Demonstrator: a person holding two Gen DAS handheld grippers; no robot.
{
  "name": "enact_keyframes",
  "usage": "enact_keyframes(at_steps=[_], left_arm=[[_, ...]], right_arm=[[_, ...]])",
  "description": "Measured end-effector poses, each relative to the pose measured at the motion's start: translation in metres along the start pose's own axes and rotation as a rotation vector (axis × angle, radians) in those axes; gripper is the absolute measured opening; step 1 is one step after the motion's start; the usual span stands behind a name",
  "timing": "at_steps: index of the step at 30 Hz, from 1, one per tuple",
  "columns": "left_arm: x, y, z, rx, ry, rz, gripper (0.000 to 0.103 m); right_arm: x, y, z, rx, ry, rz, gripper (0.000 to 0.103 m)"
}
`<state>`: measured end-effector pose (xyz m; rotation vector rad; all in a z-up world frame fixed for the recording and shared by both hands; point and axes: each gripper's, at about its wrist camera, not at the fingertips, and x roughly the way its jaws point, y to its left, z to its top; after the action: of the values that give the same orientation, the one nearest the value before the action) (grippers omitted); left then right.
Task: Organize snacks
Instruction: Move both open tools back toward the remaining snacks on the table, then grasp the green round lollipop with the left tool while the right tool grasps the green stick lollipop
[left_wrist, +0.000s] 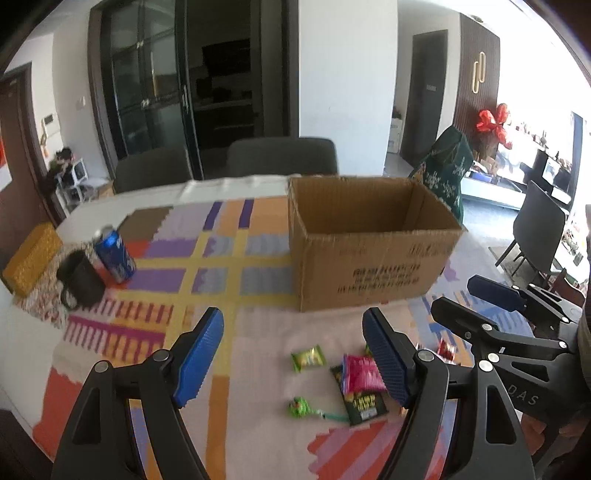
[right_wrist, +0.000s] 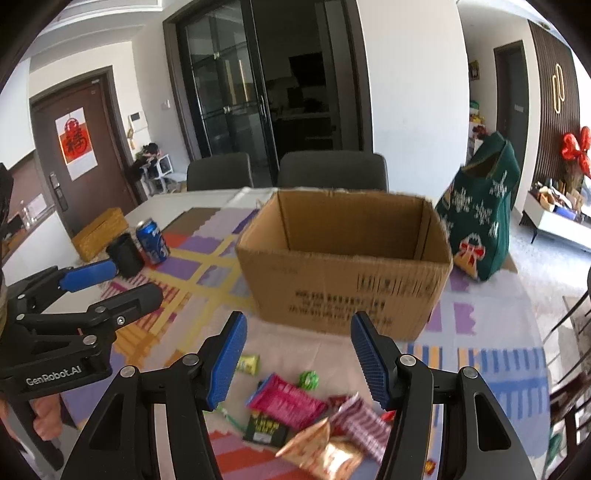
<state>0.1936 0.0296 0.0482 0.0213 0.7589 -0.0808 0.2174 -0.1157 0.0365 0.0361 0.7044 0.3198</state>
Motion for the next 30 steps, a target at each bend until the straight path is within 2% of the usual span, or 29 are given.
enact_keyframes(at_steps=[13,19,24,28,30], left_arm=[[0.028,0.006,-0.059,-0.062,0.157,-0.015,0.077],[0.044,0.007,-0.076,-0.082,0.222,-0.019,0.077],[0.06,0.009,-0.084,-0.096,0.259,-0.025,0.069],[0.072,0.009,-0.088,-0.105,0.287,-0.034,0.067],[0.08,0.009,-0.09,-0.112,0.305,-0.036,0.063]], right_arm=[[0.025,0.003,-0.048,0.021,0.136,0.03,0.059],[0.04,0.001,-0.061,0.034,0.197,0.036,0.059],[0.05,0.0,-0.066,0.028,0.217,0.016,0.059],[0.059,-0.003,-0.067,0.032,0.231,0.007,0.059],[0.064,-0.005,-0.067,0.034,0.239,0.007,0.055]])
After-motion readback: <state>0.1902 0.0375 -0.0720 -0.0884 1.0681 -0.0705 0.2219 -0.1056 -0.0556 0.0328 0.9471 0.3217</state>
